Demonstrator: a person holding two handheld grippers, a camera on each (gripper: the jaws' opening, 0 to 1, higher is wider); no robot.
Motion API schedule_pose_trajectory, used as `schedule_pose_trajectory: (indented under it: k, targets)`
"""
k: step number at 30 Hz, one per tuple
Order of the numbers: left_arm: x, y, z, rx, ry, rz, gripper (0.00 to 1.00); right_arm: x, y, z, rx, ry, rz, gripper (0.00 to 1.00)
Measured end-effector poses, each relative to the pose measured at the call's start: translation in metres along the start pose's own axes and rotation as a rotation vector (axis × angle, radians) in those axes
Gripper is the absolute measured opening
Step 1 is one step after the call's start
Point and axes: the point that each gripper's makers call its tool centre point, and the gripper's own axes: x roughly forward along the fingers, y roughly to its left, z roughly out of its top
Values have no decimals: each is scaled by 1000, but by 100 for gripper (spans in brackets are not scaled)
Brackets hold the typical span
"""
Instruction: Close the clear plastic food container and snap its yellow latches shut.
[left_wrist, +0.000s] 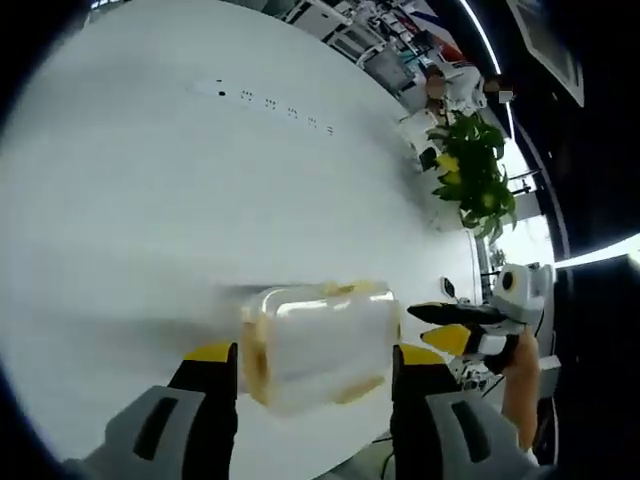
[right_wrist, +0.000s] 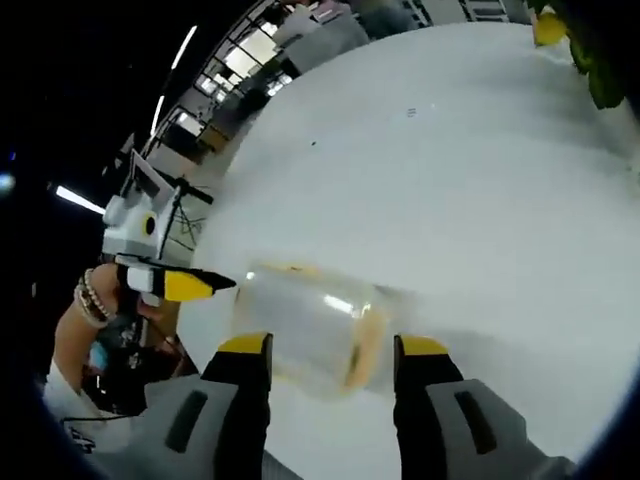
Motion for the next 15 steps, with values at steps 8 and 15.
schedule_pose_trajectory:
  k: [8, 15]
  targets:
    - [13, 2, -12, 18, 48, 25, 59, 17, 3, -7, -68, 55, -41, 48]
    - [16, 9, -15, 37, 59, 58, 52, 22, -7, -3, -129, 90, -106, 43]
